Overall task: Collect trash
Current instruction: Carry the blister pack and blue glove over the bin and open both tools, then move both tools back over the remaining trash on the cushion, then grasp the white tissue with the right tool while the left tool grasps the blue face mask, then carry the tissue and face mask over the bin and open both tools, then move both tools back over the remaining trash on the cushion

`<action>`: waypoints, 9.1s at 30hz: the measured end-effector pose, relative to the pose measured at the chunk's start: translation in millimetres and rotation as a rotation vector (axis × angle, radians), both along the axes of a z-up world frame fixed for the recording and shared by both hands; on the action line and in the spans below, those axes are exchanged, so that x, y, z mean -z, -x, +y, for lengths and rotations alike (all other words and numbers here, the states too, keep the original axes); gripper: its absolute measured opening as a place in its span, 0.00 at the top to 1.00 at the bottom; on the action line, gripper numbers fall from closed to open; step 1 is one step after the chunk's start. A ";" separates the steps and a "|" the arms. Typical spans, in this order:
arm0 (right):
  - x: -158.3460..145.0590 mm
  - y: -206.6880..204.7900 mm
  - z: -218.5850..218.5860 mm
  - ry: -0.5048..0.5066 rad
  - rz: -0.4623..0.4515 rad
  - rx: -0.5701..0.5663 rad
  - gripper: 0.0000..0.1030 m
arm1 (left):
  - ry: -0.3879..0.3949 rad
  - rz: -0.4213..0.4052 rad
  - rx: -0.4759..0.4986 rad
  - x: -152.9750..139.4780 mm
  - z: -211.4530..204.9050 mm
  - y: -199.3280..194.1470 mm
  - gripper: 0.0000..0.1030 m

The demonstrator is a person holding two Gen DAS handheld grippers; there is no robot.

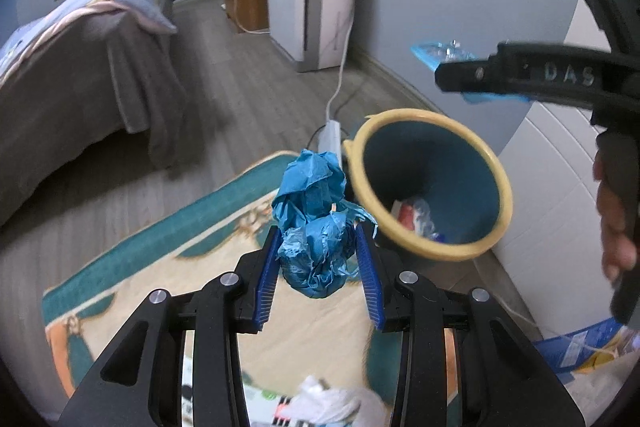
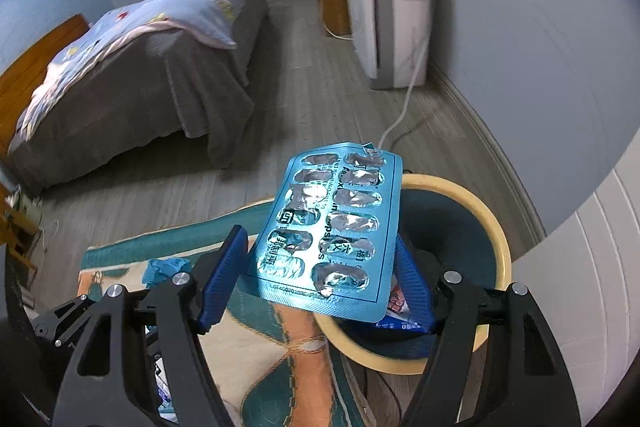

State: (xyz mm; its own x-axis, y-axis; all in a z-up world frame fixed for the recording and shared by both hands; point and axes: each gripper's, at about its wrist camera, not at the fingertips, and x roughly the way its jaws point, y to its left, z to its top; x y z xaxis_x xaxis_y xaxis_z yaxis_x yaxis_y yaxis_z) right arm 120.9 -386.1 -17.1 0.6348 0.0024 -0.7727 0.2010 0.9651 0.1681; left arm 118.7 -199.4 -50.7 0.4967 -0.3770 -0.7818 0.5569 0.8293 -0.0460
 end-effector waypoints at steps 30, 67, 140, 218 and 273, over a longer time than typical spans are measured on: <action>31.1 18.3 -95.2 -0.159 -0.013 0.322 0.29 | -0.041 -0.036 0.183 9.3 -130.3 -26.7 0.52; -8.8 16.6 10.3 0.062 -0.029 0.035 0.06 | -0.069 -0.018 -0.240 -31.5 84.7 23.6 0.09; 58.4 52.4 141.8 0.013 0.235 -0.241 0.80 | -0.072 -0.024 -0.280 -0.8 178.6 96.4 0.78; 52.9 29.3 -100.1 -0.042 0.091 0.313 0.79 | -0.020 -0.052 0.058 -9.2 -121.1 -24.2 0.77; 31.2 80.9 135.6 0.087 0.093 -0.139 0.06 | -0.166 -0.079 -0.353 -16.9 189.8 91.9 0.07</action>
